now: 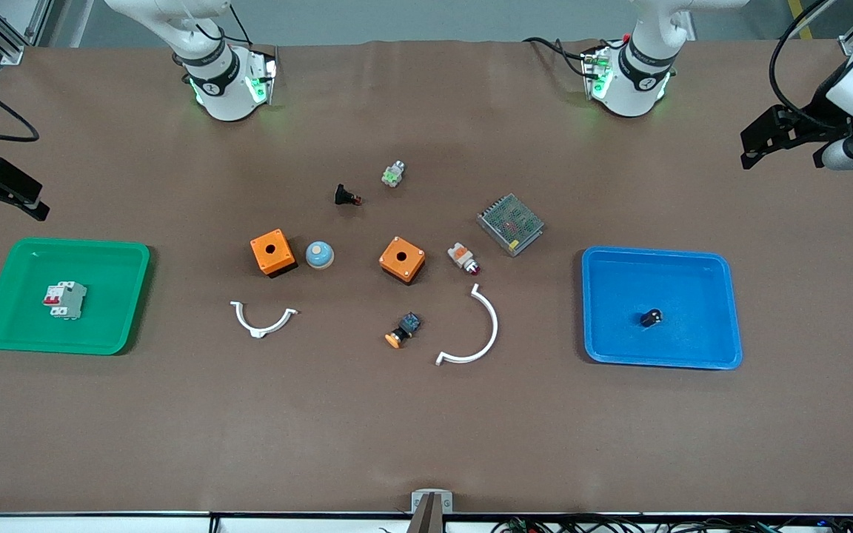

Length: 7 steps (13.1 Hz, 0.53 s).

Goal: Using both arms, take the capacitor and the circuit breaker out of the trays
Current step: 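Reach the left gripper down to the black capacitor in the blue tray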

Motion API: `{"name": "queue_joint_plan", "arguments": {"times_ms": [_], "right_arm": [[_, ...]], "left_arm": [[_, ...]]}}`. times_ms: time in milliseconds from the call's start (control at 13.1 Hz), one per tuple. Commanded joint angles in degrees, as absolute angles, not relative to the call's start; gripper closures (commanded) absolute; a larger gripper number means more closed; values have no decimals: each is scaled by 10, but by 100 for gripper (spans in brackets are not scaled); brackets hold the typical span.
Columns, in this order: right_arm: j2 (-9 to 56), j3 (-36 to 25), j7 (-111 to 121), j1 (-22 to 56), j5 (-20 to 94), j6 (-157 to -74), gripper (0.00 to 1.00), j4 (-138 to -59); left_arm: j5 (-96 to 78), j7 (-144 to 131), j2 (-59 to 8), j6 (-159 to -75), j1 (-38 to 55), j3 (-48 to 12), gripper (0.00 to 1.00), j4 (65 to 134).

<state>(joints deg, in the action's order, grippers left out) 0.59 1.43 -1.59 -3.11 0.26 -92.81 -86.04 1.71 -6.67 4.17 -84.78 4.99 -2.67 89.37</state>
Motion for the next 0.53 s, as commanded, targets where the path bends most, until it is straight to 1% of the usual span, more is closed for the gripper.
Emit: {"name": "queue_joint_plan", "arguments": {"times_ms": [0, 229, 458], "right_arm": [[14, 14, -16, -28, -1, -927, 0, -846], [14, 14, -16, -28, 0, -928, 0, -846], [14, 14, -16, -29, 0, -928, 0, -846]], "left_arm": [[30, -67, 39, -838, 50, -27, 0, 882], [29, -63, 32, -839, 43, -22, 0, 882], [29, -62, -36, -852, 39, -14, 0, 875]]}}
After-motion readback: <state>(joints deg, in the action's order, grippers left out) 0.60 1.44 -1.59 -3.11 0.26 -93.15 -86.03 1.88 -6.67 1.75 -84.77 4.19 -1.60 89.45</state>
